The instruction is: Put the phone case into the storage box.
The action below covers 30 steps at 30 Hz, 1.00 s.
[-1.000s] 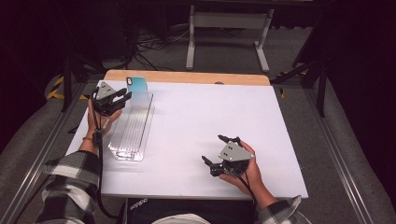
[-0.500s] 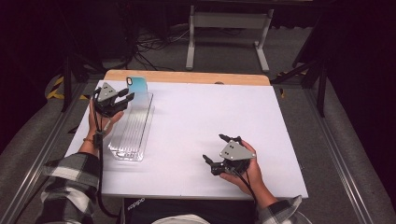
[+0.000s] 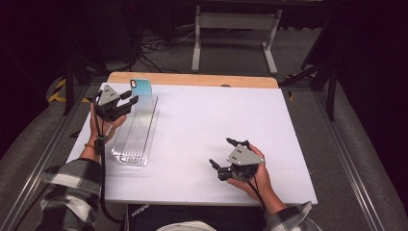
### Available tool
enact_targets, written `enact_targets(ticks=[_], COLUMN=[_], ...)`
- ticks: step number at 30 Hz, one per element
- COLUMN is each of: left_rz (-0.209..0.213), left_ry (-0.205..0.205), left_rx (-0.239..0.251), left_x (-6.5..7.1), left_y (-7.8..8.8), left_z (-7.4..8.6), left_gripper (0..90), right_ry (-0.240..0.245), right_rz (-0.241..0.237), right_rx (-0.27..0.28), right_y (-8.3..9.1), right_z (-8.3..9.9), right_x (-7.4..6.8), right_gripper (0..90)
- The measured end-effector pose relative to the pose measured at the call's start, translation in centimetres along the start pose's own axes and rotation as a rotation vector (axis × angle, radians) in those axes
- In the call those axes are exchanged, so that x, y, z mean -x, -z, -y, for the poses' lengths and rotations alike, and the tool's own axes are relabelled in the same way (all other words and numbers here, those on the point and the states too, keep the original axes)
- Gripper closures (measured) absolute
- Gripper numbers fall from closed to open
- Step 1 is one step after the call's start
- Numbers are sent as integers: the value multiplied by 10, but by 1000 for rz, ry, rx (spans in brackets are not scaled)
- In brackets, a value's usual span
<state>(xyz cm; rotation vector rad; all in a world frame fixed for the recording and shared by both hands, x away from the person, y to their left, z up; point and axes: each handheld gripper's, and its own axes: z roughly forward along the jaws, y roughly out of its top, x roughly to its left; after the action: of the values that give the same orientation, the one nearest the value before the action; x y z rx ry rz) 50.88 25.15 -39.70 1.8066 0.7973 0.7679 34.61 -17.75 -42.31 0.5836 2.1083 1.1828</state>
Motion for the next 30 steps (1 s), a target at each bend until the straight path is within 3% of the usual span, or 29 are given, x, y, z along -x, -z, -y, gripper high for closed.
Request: enact_targets(ticks=[24,30], left_rz=[40,45], left_ry=[-32,-40], left_rx=[92,91], left_x=[19,23], left_y=[38,41], left_z=[-16,-16], left_gripper=[561,558], right_ry=[-13,-14], right_rz=[15,11], right_rx=[20,21], right_y=[3,3], right_z=[-2,-3], right_x=[4,4], right_gripper=[133,133])
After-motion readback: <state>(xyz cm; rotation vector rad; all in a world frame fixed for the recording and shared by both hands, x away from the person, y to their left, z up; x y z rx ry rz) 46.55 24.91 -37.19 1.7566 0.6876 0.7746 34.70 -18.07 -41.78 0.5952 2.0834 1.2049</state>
